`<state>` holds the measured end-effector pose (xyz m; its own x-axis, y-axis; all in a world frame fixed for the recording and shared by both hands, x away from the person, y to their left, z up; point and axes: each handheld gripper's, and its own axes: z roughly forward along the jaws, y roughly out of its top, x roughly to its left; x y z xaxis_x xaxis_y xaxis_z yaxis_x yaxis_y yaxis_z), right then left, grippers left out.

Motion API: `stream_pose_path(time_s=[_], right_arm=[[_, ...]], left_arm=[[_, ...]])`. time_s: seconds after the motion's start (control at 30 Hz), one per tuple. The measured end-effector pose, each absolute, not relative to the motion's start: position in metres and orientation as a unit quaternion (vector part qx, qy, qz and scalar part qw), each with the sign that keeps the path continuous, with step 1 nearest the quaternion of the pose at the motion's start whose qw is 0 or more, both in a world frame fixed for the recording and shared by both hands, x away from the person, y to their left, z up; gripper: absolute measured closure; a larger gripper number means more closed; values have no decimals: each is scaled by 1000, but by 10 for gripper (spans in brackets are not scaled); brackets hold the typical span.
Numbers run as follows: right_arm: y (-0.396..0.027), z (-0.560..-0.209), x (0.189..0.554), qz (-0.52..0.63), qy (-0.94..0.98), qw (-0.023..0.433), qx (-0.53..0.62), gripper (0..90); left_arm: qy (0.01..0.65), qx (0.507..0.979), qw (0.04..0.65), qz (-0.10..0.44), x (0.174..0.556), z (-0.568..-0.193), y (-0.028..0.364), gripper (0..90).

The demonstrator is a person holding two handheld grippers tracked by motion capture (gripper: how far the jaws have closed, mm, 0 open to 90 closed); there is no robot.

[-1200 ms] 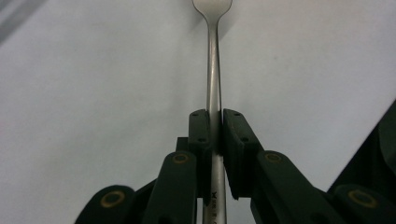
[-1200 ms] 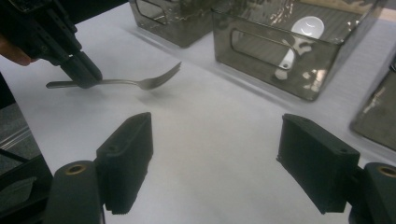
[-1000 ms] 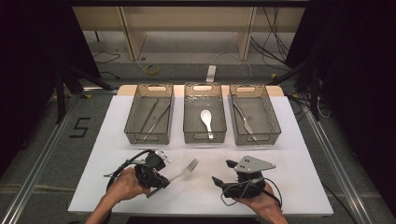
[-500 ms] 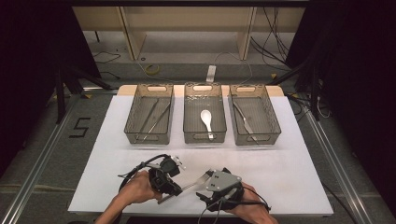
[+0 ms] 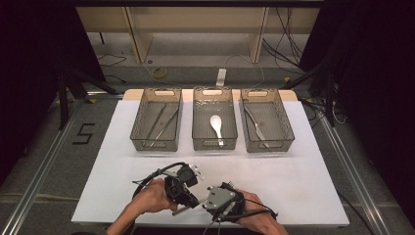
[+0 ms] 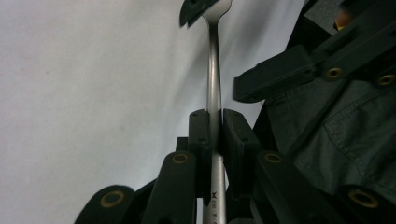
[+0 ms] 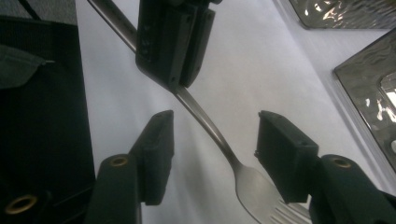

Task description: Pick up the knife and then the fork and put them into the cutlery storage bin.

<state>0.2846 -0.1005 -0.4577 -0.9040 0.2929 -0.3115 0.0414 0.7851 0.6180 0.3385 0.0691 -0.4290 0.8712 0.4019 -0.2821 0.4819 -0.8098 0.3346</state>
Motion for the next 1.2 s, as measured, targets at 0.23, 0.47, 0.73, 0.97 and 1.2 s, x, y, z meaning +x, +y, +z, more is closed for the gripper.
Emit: stream_pose_path(time_s=[0.23,0.47,0.73,0.97,1.2], right_arm=[[-98,-463,284,294,930,211,65,573],[-94,-465,283,285,933,216,40,678],[-93,-468,281,270,937,222,3,800],[-93,-467,280,263,940,217,-26,879],[-99,-470,285,249,941,230,-11,880]], left_arm=[[229,946,201,-106,338,-429,67,816],[225,946,199,-118,337,-431,64,815],[219,946,204,-121,340,-429,66,812],[214,944,218,-123,341,-424,71,800],[236,935,251,-87,346,-413,84,615]])
